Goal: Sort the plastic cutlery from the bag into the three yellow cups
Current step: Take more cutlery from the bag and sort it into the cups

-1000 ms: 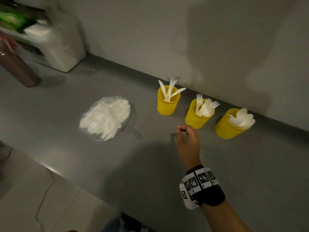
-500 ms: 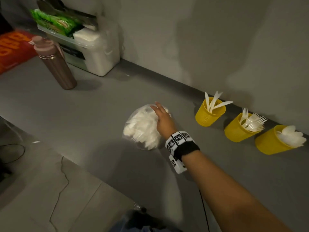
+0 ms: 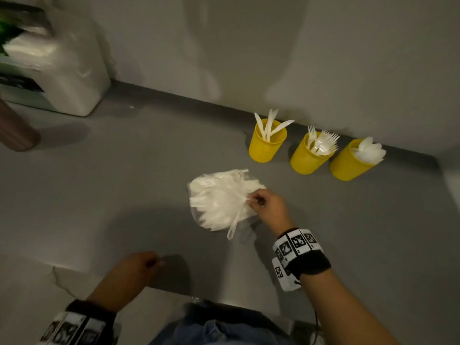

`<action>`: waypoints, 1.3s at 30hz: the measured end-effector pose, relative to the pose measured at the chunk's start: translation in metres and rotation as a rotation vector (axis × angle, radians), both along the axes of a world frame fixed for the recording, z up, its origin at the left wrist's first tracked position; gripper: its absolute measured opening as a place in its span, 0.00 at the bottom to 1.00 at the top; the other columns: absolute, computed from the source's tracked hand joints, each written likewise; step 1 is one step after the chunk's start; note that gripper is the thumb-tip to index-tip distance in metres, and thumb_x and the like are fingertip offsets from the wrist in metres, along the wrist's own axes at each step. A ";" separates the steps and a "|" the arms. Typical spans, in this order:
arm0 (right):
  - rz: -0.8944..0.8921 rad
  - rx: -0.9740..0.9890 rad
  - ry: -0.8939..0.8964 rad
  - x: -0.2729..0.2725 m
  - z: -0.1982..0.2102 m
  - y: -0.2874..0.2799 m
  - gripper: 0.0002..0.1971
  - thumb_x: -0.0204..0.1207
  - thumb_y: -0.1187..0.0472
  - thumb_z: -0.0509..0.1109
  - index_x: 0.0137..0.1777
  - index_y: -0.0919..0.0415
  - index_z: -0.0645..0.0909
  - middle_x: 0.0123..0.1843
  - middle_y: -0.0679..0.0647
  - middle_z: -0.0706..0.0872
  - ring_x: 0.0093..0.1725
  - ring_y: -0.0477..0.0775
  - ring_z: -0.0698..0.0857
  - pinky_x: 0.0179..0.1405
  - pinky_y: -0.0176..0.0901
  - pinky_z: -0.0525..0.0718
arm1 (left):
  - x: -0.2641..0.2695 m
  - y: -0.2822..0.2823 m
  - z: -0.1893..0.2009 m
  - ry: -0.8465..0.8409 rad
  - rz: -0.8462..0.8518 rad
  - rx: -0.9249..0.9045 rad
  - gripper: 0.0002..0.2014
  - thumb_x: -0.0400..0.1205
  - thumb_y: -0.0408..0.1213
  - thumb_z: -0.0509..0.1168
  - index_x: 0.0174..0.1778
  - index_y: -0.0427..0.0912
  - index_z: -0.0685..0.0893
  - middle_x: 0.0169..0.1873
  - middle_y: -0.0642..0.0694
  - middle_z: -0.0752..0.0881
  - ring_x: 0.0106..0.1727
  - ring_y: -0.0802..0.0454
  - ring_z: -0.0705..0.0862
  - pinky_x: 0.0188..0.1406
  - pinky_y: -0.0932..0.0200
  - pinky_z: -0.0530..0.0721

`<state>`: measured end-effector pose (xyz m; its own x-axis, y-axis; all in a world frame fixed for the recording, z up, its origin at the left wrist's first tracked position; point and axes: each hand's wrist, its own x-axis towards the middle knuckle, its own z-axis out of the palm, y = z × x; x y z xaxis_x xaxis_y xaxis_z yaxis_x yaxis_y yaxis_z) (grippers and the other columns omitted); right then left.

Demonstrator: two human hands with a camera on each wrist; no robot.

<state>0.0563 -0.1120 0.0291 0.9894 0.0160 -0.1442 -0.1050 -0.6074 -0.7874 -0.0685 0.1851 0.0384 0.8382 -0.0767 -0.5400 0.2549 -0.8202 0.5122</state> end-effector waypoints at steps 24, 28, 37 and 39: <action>-0.609 0.032 -0.066 -0.060 0.018 -0.128 0.13 0.71 0.72 0.64 0.37 0.50 0.72 0.35 0.69 0.86 0.35 0.68 0.84 0.39 0.52 0.83 | 0.144 -0.222 0.009 -0.600 -0.209 -0.582 0.17 0.71 0.26 0.53 0.41 0.40 0.88 0.43 0.41 0.85 0.45 0.57 0.80 0.49 0.77 0.73; -0.344 -0.140 -0.077 -0.063 0.027 -0.123 0.16 0.69 0.74 0.61 0.52 0.57 0.80 0.49 0.61 0.86 0.45 0.62 0.84 0.48 0.46 0.80 | 0.137 -0.223 0.022 -0.498 -0.372 -0.654 0.24 0.66 0.23 0.48 0.43 0.52 0.83 0.50 0.50 0.77 0.56 0.71 0.75 0.60 0.82 0.66; -0.540 -0.034 -0.165 -0.062 0.040 -0.124 0.12 0.80 0.51 0.61 0.40 0.56 0.76 0.36 0.59 0.84 0.37 0.59 0.84 0.40 0.51 0.83 | 0.132 -0.222 0.009 -0.651 -0.686 -0.116 0.25 0.73 0.59 0.51 0.38 0.46 0.88 0.56 0.47 0.83 0.53 0.43 0.79 0.56 0.48 0.77; -0.672 0.095 -0.202 -0.065 0.045 -0.130 0.12 0.82 0.55 0.60 0.37 0.56 0.76 0.31 0.53 0.80 0.32 0.46 0.80 0.36 0.42 0.79 | 0.136 -0.217 0.013 -0.563 -0.680 -0.054 0.35 0.72 0.62 0.43 0.40 0.41 0.90 0.56 0.44 0.83 0.52 0.39 0.80 0.57 0.47 0.77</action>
